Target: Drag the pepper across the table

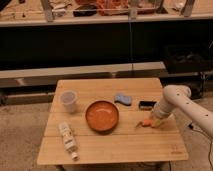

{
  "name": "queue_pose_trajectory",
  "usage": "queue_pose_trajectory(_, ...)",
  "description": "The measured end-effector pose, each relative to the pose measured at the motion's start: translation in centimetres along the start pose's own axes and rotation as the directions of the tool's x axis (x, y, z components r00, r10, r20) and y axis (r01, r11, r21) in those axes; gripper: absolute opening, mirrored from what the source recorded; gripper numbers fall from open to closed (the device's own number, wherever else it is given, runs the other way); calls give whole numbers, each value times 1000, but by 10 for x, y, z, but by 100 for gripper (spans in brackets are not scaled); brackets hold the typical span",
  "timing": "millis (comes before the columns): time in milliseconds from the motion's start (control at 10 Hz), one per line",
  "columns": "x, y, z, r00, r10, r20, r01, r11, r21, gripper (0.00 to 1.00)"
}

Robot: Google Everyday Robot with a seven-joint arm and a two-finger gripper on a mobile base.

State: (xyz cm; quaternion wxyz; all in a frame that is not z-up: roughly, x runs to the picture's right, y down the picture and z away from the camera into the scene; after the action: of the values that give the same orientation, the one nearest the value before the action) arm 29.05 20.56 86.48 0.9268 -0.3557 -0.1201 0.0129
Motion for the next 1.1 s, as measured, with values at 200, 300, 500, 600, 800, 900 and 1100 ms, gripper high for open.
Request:
queue_pose_trajectory(200, 0, -2, 0, 1000, -4, -2, 4, 1000, -2, 0)
queue_pose_trajectory(300, 0, -2, 0, 1000, -4, -2, 4, 1000, -2, 0)
queue_pose_trajectory(500, 0, -2, 0, 1000, -5, -3, 5, 1000, -2, 0)
queue_pose_trajectory(600, 0, -2, 0, 1000, -5, -3, 5, 1000, -2, 0)
queue_pose_trajectory(800, 0, -2, 0, 1000, -5, -3, 5, 1000, -2, 0)
queue_pose_trajectory(900, 0, -2, 0, 1000, -5, -3, 5, 1000, -2, 0)
queue_pose_trajectory(1100, 0, -4, 0, 1000, -16, -6, 16, 1000, -3, 0)
